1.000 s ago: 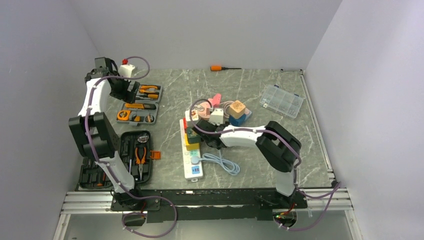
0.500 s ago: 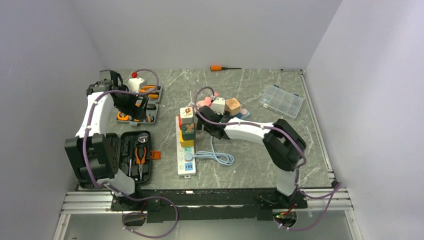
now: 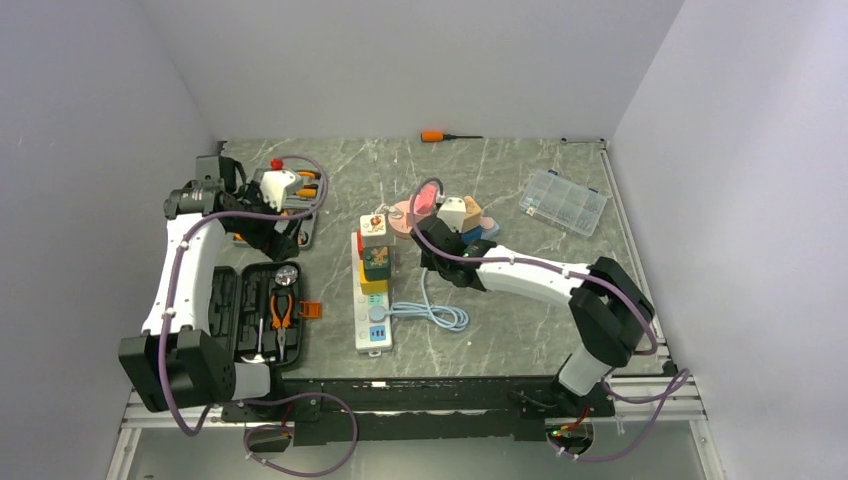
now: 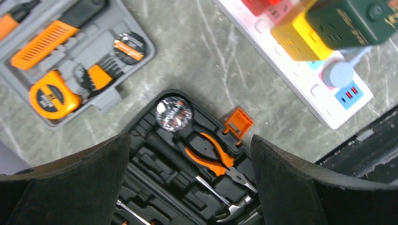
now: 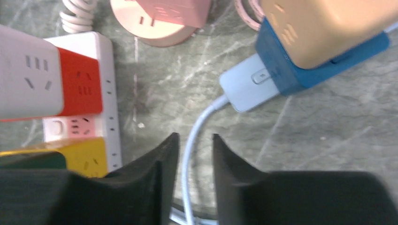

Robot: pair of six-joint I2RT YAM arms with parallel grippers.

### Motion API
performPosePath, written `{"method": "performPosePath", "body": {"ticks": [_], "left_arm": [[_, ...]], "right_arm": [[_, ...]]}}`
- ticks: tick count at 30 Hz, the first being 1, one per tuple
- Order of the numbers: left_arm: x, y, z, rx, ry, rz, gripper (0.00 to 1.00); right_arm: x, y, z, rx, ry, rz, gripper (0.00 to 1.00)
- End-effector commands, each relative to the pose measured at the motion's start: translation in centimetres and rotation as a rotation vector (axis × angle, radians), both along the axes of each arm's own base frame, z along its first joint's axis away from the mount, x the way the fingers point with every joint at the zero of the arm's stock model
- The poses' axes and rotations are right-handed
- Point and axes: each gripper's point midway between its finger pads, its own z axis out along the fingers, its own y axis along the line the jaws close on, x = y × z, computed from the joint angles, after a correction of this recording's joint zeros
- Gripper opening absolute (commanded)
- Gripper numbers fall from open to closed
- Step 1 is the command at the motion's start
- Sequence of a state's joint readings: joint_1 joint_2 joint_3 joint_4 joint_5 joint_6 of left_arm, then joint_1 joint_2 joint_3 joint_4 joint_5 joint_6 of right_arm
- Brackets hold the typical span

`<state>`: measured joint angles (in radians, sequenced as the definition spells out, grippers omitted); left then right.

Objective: Pull the plug off the socket
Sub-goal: Move the socket to the center of the board.

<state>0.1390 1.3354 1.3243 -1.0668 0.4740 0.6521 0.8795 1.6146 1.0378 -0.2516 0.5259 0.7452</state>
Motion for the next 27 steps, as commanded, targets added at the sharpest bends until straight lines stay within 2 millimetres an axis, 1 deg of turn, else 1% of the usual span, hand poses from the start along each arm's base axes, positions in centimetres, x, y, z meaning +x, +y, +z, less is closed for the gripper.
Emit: {"method": "performPosePath", "body": {"ticks": [1,3,7,10,14,18,22,24,27], "left_arm": [[-2.5,-1.2,-0.5,0.007,0.011,-0.066,0.99],[-3.2,-1.3,-0.8,0.009,0.015,-0.079,0.99],[-4.1,-1.3,-0.9,0.023,0.009,-0.097,0.99],[-4.4,-1.4,-0.7,0.024,-0.003,-0.11,0.99],[-4.3,-1.4,-0.5,0.027,-0.014,-0.115,0.99],[-4.1,-1.4,-0.5,0.029,-0.014,-0.117,0.99],[-3.9,-1.7,-0.2,0.013,-0.029,-0.123,0.99],[-3.6,-1.8,0.1,0.006,-0.051,-0.126,0.99],[-3.5,-2.1,0.4,-0.002,-0.075,-0.138,0.99]], "right_arm": [[2.7,4.4,1.5,0.047,-0.055,0.099,0.26],[3.8,5.8,0.7,0.024,-0.042,0.116,0.22],[6.1,7.9,-1.3,-0.012,-0.021,0.14,0.2],[7.3,7.9,-3.5,-0.031,0.011,0.12,0.19],[9.5,6.5,-6.0,-0.001,0.075,0.057,0.18],[12.6,5.3,-6.7,0.012,0.08,0.006,0.18],[15.5,6.2,-5.8,0.013,0.047,-0.001,0.2],[16.5,6.6,-5.3,0.005,0.041,-0.014,0.21],[16.2,6.5,-4.5,0.012,0.042,-0.005,0.28]]}}
